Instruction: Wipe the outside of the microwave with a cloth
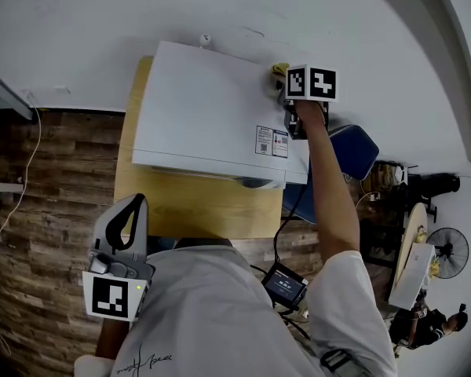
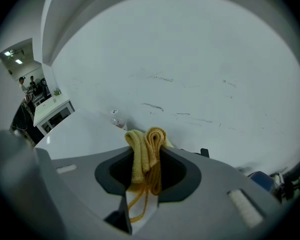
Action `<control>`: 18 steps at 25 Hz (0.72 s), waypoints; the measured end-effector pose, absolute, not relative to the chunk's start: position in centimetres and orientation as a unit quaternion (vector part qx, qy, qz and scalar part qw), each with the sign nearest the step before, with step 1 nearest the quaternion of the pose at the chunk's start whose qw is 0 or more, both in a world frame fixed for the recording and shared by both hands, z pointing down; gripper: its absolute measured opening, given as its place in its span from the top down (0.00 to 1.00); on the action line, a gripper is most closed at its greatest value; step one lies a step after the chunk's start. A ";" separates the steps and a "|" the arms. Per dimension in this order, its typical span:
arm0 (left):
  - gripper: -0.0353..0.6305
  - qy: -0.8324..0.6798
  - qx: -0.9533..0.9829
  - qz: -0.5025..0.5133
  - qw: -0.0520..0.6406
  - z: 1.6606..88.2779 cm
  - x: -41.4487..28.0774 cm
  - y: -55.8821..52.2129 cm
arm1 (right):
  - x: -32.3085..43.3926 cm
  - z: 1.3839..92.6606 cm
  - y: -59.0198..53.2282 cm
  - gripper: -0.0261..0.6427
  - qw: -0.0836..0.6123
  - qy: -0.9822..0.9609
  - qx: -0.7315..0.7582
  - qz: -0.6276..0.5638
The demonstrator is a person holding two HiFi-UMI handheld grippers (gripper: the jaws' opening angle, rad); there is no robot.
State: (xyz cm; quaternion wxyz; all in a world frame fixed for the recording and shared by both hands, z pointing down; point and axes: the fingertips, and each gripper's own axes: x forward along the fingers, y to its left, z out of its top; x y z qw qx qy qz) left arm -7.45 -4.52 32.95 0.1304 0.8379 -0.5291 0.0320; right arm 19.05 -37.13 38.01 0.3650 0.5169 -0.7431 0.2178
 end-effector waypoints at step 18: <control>0.96 -0.549 0.824 0.032 0.134 33.1 -9.7 -3.4 | 13.0 38.0 -37.2 0.79 0.366 -0.766 0.484 0.210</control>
